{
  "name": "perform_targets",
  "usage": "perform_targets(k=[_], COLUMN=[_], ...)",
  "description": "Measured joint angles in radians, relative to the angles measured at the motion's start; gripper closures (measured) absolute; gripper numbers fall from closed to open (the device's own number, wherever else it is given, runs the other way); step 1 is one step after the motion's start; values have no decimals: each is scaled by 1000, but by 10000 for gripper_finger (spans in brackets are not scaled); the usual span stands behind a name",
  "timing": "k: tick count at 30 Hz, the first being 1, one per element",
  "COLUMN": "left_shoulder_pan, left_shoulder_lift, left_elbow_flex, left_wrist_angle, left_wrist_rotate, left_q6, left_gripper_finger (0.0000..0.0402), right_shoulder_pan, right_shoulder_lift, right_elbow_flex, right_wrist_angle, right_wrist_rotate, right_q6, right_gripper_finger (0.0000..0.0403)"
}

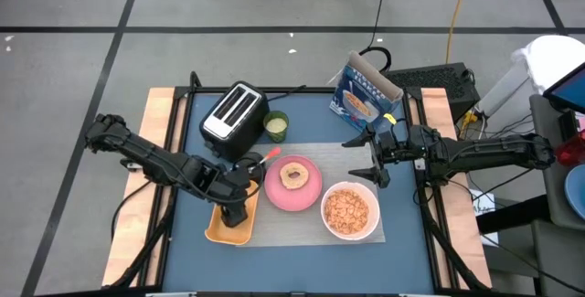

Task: Arrange a breakfast setting
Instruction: Put the red apple on the gray placemat

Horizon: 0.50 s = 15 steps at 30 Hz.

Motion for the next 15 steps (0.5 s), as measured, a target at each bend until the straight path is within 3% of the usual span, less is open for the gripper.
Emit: perform_targets(k=[8, 15], left_shoulder_pan=[0, -7], left_shoulder_lift=[0, 0], left_elbow_flex=[0, 0], left_wrist_angle=[0, 0], left_wrist_rotate=[19, 35], left_q6=[27, -3], left_gripper_finger=[54, 39], right_shoulder_pan=[0, 0], right_shoulder_lift=[0, 0], right_elbow_flex=[0, 0], right_wrist_angle=[0, 0], right_wrist_rotate=[0, 0], right_q6=[0, 0], right_gripper_finger=[5, 5])
